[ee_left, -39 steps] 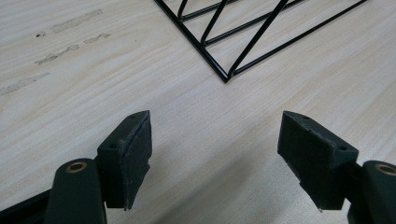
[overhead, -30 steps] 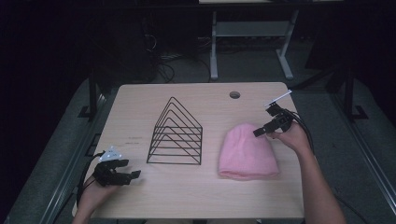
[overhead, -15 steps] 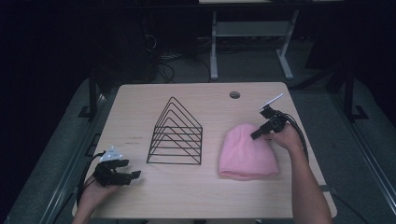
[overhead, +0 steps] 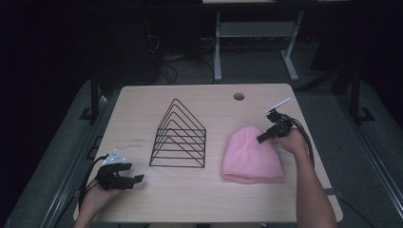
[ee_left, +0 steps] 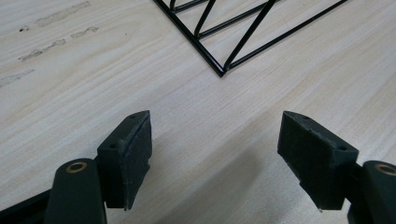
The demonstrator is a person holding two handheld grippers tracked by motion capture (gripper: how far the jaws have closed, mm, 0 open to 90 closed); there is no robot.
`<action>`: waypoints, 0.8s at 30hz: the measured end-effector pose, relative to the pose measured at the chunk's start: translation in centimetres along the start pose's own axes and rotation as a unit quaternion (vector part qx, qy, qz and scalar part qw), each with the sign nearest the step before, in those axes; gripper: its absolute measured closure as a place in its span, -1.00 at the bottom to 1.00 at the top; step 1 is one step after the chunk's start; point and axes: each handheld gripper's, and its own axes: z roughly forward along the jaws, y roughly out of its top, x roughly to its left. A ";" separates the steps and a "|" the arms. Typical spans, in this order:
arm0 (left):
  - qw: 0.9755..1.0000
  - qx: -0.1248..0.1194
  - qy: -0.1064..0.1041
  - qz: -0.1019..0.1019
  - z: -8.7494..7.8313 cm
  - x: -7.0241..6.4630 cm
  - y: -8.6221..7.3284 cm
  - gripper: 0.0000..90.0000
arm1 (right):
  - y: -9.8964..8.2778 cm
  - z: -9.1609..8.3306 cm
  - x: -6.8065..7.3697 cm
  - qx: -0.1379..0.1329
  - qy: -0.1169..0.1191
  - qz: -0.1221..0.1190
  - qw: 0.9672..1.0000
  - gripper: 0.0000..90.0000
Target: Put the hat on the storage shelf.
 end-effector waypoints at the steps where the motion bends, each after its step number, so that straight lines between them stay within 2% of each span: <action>1: 1.000 0.000 0.000 0.000 0.0 0.0 0.0 -0.42 | 0.0 0.0 0.0 0.000 0.000 0.000 1.000 0.72; 4: 1.000 0.000 0.001 0.003 -0.1 0.1 0.1 -0.41 | -0.1 -0.2 -0.1 -0.006 0.010 0.000 1.000 0.74; 6: 1.000 0.000 -0.001 0.000 0.0 0.1 0.0 -0.42 | -0.1 -0.6 0.2 -0.003 0.006 -0.007 1.000 0.74; 13: 1.000 -0.004 -0.003 -0.008 -0.1 0.0 0.0 -0.41 | -0.4 -2.1 1.0 -0.028 0.015 -0.023 0.999 0.75; 17: 1.000 -0.002 -0.006 -0.011 0.0 -0.1 0.0 -0.41 | -0.6 -3.1 1.4 -0.043 0.028 -0.029 0.998 0.75; 23: 1.000 0.000 -0.005 -0.002 0.0 0.2 0.1 -0.41 | -1.2 -4.7 1.4 -0.063 0.038 -0.034 0.997 0.75; 24: 1.000 0.001 -0.007 -0.006 0.1 0.1 0.1 -0.41 | -1.3 -4.9 1.4 -0.067 0.041 -0.032 0.996 0.75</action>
